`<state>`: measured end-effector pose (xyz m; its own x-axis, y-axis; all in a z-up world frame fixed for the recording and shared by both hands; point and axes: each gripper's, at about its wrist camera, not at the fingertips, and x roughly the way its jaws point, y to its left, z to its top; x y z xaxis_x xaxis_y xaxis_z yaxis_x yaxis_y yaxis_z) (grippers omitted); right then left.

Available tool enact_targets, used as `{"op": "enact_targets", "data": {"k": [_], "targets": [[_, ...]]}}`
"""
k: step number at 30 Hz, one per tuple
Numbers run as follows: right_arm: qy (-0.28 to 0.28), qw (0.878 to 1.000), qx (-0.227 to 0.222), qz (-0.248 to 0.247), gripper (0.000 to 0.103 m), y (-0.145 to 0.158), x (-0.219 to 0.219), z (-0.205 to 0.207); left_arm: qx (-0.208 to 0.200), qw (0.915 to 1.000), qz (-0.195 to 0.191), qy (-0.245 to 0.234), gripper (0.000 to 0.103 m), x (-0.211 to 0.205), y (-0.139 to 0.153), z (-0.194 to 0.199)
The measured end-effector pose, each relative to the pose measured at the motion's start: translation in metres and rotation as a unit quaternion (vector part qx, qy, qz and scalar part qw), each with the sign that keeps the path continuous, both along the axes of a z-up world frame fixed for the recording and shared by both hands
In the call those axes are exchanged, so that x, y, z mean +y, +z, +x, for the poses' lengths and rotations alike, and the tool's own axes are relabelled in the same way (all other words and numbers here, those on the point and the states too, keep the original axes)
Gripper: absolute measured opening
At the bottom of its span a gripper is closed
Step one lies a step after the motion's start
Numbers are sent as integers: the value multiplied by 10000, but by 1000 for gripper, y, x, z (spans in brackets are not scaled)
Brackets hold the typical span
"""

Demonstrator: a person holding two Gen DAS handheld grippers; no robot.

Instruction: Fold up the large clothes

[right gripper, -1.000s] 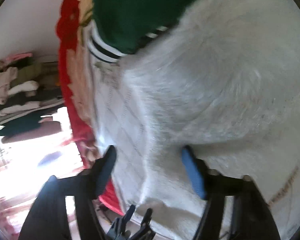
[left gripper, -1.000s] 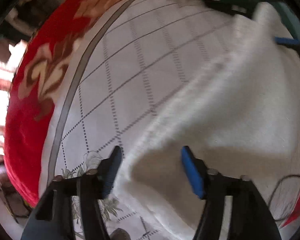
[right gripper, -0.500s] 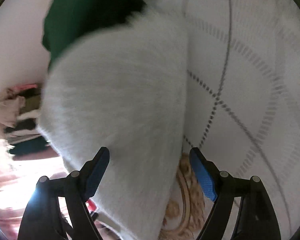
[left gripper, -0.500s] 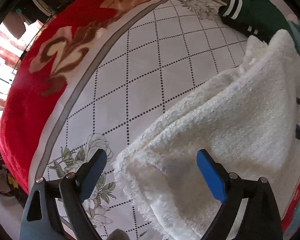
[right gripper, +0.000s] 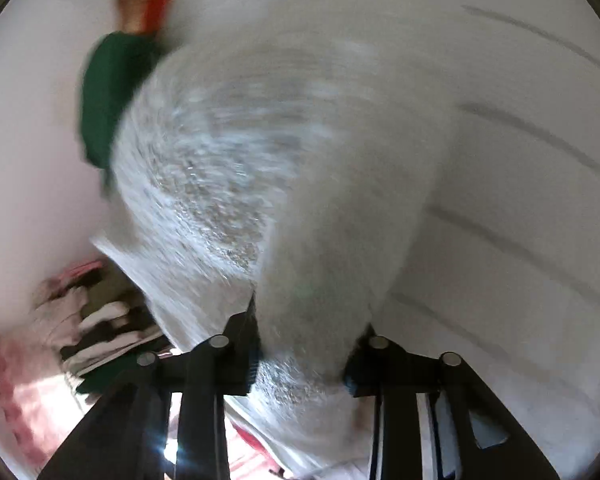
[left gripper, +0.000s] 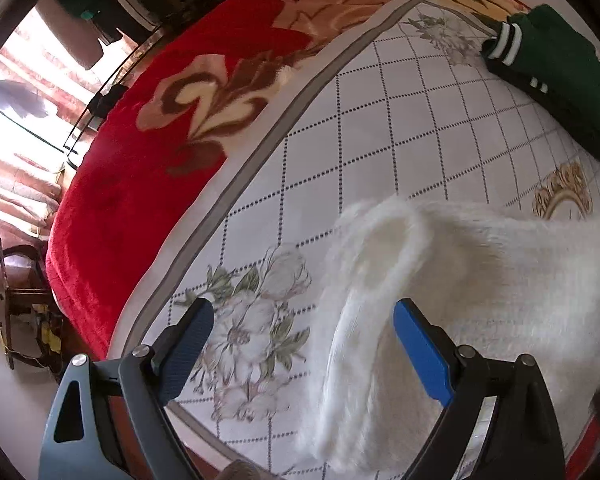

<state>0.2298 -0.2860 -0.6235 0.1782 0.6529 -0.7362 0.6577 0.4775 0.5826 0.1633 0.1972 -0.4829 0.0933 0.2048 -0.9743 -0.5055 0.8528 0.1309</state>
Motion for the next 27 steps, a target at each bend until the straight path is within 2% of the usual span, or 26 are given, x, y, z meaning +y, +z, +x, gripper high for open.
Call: {"op": "enact_targets", "data": {"k": [1,2,4,6,10,12,15,17,19,21,22,23,24,25,26,27], "targets": [[55,9996,256,-58,53,-1,-7,-17,11,10000,-1,-33,92,-1,0,-1],[157,9980,588,-173,59,-3,-15,-35,37,10000,-27,-83,92,-3,-2,-1],[404,9948,867,-341,60,3,-28,-56,80,9998,-109,-142,92,-4,-9,5],[559,9937,836,-499,65,20,-34,-61,24,9991,-355,-238,92,-8,-13,14],[1090,9874,154,-1133,74,79,-37,-36,-105,9968,-506,-612,92,-26,-23,43],[1411,9789,-281,-1450,76,107,-35,-16,-119,9941,-618,-886,92,-40,-35,63],[1910,9618,-1024,-1670,82,134,-26,34,42,9906,-813,-1102,90,-53,-57,84],[2353,9484,-1399,-1599,83,136,-7,67,119,9892,-882,-1162,78,-58,-69,93],[2939,9291,-1644,-1529,83,133,15,98,107,9889,-852,-1210,27,-62,-74,97],[3519,9103,-1782,-1255,83,127,42,126,-42,9884,-850,-1261,6,-67,-70,97],[4009,8931,-1690,-1145,82,117,61,138,-127,9889,-758,-1271,5,-70,-66,96],[4368,8788,-1611,-1048,69,101,91,145,-224,9892,-676,-1279,4,-72,-60,95],[4740,8576,-1625,-1164,54,97,106,146,-394,9892,-585,-1286,3,-73,-51,91],[4935,8380,-1716,-1575,27,97,114,144,-509,9892,-553,-1261,3,-73,-44,88],[4989,8320,-1760,-1668,14,97,118,143,-621,9892,-547,-1210,3,-71,-37,85],[4948,8350,-1794,-1607,10,96,115,141,-761,9896,-547,-1088,3,-66,-28,81]]}}
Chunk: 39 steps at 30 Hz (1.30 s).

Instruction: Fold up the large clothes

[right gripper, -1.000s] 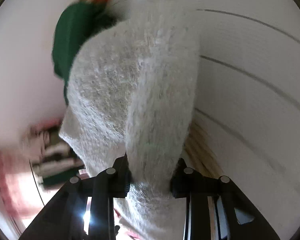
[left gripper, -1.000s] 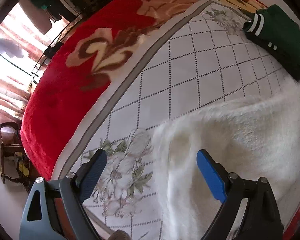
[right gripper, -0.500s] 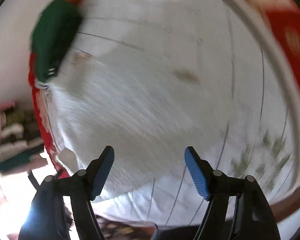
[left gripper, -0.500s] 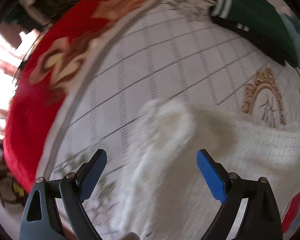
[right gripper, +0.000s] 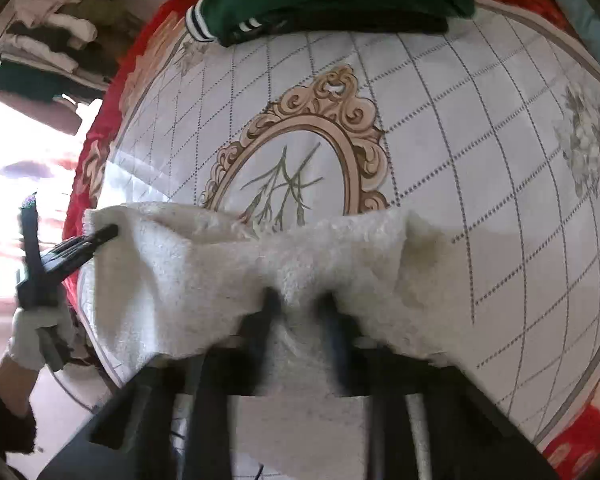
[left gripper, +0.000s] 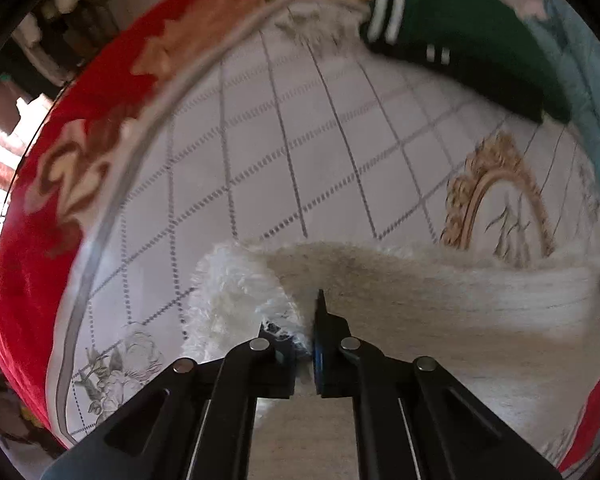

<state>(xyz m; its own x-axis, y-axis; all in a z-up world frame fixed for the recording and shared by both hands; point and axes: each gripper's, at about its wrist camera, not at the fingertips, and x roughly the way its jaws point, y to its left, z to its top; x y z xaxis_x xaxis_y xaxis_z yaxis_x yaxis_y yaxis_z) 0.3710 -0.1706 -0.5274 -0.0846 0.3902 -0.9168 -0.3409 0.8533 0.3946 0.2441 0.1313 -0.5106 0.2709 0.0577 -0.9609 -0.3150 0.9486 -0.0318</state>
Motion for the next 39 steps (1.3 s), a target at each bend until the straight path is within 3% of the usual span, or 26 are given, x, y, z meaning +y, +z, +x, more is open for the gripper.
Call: {"op": "enact_targets", "data": {"k": [2,5,10,13,16,19,22,24,28,33,35,36,37,38,39], "targets": [[-466,9983,-61,339,5,8,-13,6,-227,9994,-103,258,3,13,15,-8],[-1411,9859,-78,892,0,18,-43,8,-352,9979,-239,485,3,28,25,-9],[-2315,9691,-191,832,0,3,-58,39,-92,9962,-482,726,3,29,-3,10],[-2179,9723,120,837,0,1,-44,48,165,9960,-506,716,3,24,-26,21],[-1340,9852,224,1046,0,29,-6,28,253,9957,-503,729,3,23,-37,25],[-550,9886,598,1268,0,42,25,-3,293,9948,-551,799,3,24,-41,26],[-51,9962,803,342,0,8,51,-18,318,9941,-598,853,3,26,-42,26],[-411,9955,846,-132,0,-27,51,-9,337,9944,-562,826,4,27,-44,28],[-1585,9815,1039,-252,0,-84,44,11,452,9958,-505,619,6,26,-52,31],[-1802,9764,1073,-512,0,-84,52,11,599,9969,-372,356,11,22,-40,37],[-1785,9757,1230,-312,4,-69,46,12,475,9985,-177,205,21,17,-19,36],[-1798,9757,1251,-97,9,-55,38,12,398,9991,-47,140,43,13,-8,34],[-1858,9759,1144,59,24,-35,27,10,311,9995,65,61,71,8,4,33],[-1922,9764,977,90,51,-20,18,7,243,9995,181,-18,81,3,15,31],[-2012,9770,702,55,64,-2,8,3,137,9993,327,-67,83,-2,24,28]]}}
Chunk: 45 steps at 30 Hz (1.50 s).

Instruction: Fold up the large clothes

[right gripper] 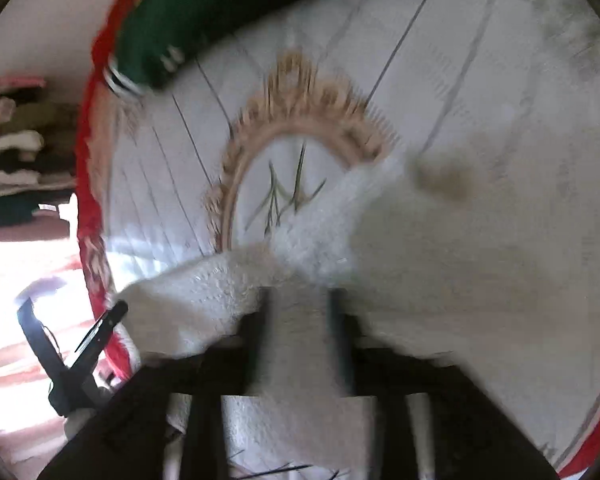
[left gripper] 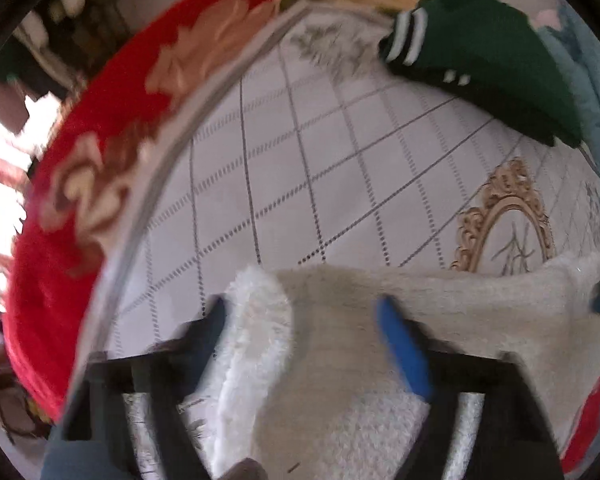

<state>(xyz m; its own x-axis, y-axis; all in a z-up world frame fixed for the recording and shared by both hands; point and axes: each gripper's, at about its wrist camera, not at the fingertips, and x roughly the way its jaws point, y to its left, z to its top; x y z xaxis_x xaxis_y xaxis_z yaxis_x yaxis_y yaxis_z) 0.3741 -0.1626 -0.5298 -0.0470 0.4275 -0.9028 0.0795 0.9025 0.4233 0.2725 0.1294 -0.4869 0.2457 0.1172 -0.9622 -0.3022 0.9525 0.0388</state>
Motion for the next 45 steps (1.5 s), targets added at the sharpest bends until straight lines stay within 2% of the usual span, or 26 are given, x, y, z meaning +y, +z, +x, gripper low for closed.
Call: {"op": "enact_targets", "data": {"k": [1,2,4,6,7,8,10,12,14,16,18,20,21,23,25,29,33,36,37,38,39,40,41,42,44,45], "targets": [[-69,9997,-216,-115,73,12,-7,-4,-154,9997,185,-60,83,-7,11,-2],[-137,9985,-462,-250,73,25,-15,-10,-184,9995,248,-105,83,-12,17,-3],[-73,9986,-502,-138,70,32,-20,-15,-183,9996,103,-186,91,-26,22,0],[-44,9999,-51,110,43,11,-20,-16,-157,9995,-142,-244,92,-42,19,2],[-5,9996,263,-125,15,-7,-16,-14,-114,9992,-258,-278,92,-51,13,5],[28,9986,417,-326,5,-25,-12,-11,-53,9991,-296,-291,92,-56,8,8],[-126,9964,631,-544,0,-68,-14,-3,73,9986,-414,-322,92,-72,-4,16],[-243,9965,630,-484,0,-88,-15,3,205,9981,-474,-333,92,-85,-11,19],[-100,9957,619,-688,0,-86,-8,10,279,9974,-542,-390,92,-98,-12,21],[404,9930,536,-968,0,-71,5,13,368,9965,-590,-464,92,-114,-12,25],[438,9942,444,-875,0,-50,0,9,477,9959,-499,-576,92,-129,-17,25],[274,9967,366,-669,9,-30,-15,1,599,9953,-279,-704,92,-141,-28,27],[148,9971,416,-617,9,-25,-24,-5,689,9948,-145,-735,92,-146,-37,31],[24,9940,650,-881,9,-32,-37,-19,767,9945,-26,-716,95,-148,-55,36],[45,9918,849,-954,4,-58,-37,-27,815,9943,14,-683,103,-146,-66,42],[54,9891,717,-1288,0,-94,-28,-20,738,9949,-219,-656,103,-142,-72,48],[70,9865,1066,-1243,0,-79,-31,-10,725,9951,-145,-659,103,-137,-49,49],[-92,9947,469,-913,6,-30,-34,-12,504,9973,59,-530,103,-122,-24,42],[-147,9972,183,-714,15,-10,-30,-14,452,9979,155,-440,103,-116,-18,40],[-148,9982,84,-582,35,-2,-25,-15,424,9982,217,-362,103,-110,-15,38],[-101,9995,52,-290,45,2,-15,-15,406,9985,238,-270,103,-102,-15,36],[-1,10000,96,-26,48,2,-2,-9,408,9986,265,-190,103,-97,-16,35],[180,9995,193,167,47,-6,15,-6,443,9986,273,-137,103,-94,-19,36],[426,9985,321,86,46,-18,32,-6,502,9984,239,-82,103,-88,-23,33],[895,9940,421,-463,32,-44,58,-4,538,9982,259,-22,103,-84,-28,31],[1023,9919,379,-644,32,-57,67,-4,549,9981,272,-30,103,-83,-29,29]]}}
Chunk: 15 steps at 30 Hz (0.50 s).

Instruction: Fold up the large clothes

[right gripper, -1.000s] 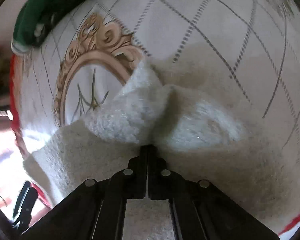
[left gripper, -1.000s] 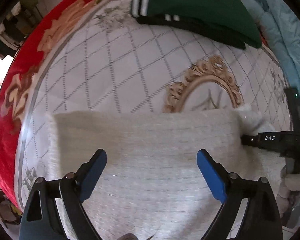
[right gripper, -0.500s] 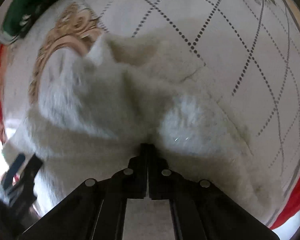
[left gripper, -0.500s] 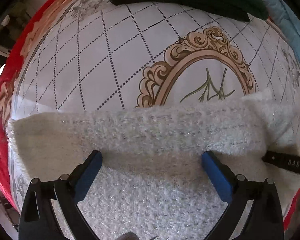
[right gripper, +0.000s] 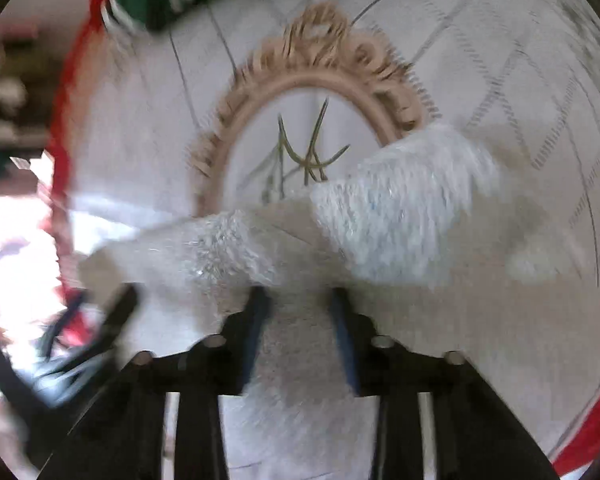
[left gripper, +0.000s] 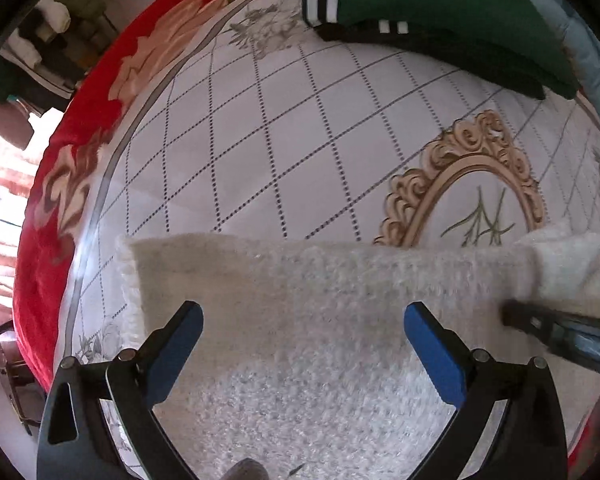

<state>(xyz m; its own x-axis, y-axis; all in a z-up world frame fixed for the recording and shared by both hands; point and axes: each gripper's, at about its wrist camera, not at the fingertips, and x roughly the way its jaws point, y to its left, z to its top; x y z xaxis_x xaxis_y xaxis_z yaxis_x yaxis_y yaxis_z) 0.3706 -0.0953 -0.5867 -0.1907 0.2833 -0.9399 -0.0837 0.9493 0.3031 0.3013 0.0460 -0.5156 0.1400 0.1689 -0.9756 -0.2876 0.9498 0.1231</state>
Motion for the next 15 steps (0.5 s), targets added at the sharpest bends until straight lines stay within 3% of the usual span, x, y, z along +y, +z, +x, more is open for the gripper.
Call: {"op": "enact_targets", "data": {"k": [5,10,12,14,15], "targets": [[-97,9998,-164,-82,31,-21,13,12,82,9999,50,32,103,3,-9,-1],[-154,9997,27,174,33,-10,2,24,25,10000,10,81,103,4,0,-5],[-419,9974,-36,588,38,14,-25,19,0,10000,-28,41,103,-1,6,-6],[-777,9932,-350,790,60,40,-57,3,-61,9999,-135,-44,103,-11,12,-7],[-964,9903,-537,849,64,50,-74,-6,-93,9998,-179,-87,103,-17,14,-6]]}}
